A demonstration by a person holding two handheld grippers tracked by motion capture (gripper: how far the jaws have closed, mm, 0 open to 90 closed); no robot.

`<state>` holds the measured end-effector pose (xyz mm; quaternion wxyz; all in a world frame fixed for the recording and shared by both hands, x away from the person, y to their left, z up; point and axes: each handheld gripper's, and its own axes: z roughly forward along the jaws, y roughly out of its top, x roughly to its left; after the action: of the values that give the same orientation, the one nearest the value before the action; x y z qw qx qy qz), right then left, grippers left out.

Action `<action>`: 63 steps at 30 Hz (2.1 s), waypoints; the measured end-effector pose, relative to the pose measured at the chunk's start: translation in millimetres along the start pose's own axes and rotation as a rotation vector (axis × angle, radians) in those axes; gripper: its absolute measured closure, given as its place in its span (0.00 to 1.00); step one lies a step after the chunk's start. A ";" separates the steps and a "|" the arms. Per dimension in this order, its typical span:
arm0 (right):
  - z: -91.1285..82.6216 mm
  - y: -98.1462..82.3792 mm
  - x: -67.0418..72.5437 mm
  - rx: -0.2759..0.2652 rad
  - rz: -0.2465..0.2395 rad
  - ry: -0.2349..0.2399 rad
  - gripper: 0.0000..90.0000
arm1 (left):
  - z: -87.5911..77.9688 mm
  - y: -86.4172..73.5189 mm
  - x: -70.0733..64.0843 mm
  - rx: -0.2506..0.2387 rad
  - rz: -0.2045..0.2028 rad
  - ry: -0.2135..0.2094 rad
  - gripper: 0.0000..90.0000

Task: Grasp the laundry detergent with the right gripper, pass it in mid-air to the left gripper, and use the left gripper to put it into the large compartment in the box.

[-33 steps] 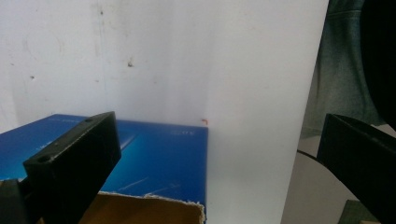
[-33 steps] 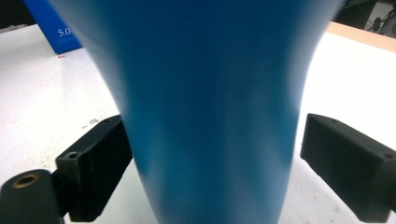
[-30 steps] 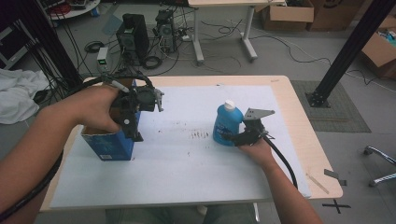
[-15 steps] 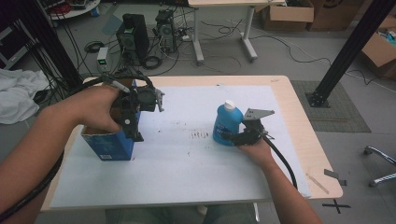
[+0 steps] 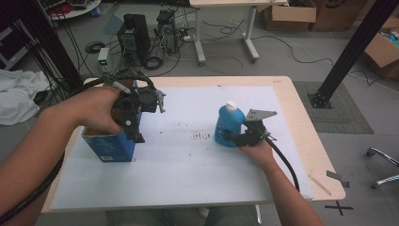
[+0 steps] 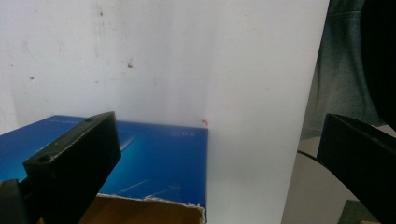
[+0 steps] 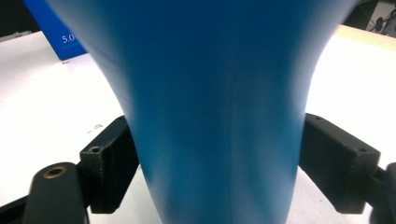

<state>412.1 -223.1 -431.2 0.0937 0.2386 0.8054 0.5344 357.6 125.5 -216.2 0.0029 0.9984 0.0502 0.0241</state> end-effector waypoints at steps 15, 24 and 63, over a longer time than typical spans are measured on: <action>-1.2 0.5 0.3 -0.008 0.000 -0.006 0.31 | 1.1 -0.4 0.4 0.001 0.000 0.004 0.00; -0.5 1.1 1.4 -0.023 -0.004 -0.005 0.36 | 1.4 -0.8 0.3 0.004 -0.002 0.004 0.00; -9.2 64.2 81.6 0.030 -0.208 0.281 0.49 | -8.5 31.7 -6.3 -0.001 0.062 0.008 0.00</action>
<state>355.8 -170.9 -360.8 0.0315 0.0783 0.8387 0.5380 354.1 93.3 -207.8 0.0026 0.9994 0.0195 0.0280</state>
